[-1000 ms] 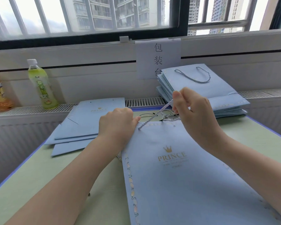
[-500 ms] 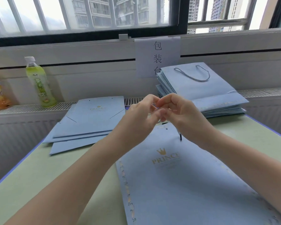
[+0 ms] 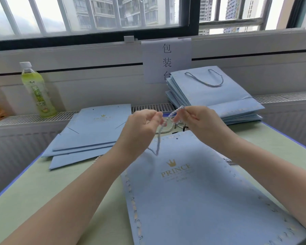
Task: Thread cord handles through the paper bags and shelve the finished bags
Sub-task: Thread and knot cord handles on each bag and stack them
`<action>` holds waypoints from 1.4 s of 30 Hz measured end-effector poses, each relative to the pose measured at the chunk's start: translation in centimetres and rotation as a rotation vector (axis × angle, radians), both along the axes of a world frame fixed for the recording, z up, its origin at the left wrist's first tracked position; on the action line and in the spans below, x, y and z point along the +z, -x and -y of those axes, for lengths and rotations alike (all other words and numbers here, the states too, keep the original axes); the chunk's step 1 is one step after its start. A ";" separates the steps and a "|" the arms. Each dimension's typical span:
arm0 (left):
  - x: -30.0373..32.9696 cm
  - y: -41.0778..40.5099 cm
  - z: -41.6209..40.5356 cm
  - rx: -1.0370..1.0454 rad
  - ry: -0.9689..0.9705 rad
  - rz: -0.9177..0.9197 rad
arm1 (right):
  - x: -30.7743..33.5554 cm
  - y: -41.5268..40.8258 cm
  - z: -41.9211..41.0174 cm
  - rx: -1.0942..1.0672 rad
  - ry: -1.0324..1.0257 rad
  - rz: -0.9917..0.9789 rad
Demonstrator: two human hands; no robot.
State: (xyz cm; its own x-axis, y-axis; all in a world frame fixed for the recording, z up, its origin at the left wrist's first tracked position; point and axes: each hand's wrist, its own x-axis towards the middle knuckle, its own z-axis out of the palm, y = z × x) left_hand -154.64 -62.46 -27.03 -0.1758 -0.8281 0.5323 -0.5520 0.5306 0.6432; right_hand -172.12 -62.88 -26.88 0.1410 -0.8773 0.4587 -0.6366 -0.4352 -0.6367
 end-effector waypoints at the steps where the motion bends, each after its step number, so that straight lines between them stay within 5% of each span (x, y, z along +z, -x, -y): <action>1: -0.6 0.0 0.3 0.010 -0.038 0.084 | 0.0 0.1 0.2 0.010 -0.023 0.055; 5: -2.5 0.0 1.1 0.016 -0.174 0.353 | 0.1 0.1 0.3 0.087 -0.112 0.273; 13: -2.9 0.5 1.1 0.059 -0.195 0.549 | 1.0 -0.1 -0.2 0.237 -0.387 0.561; 28: -1.5 -0.1 1.0 0.299 -0.224 0.542 | -1.2 -1.1 -0.6 0.050 0.153 -0.345; 42: -1.5 0.3 0.5 0.300 -0.147 0.545 | -2.1 -1.4 -0.4 0.078 0.269 -0.195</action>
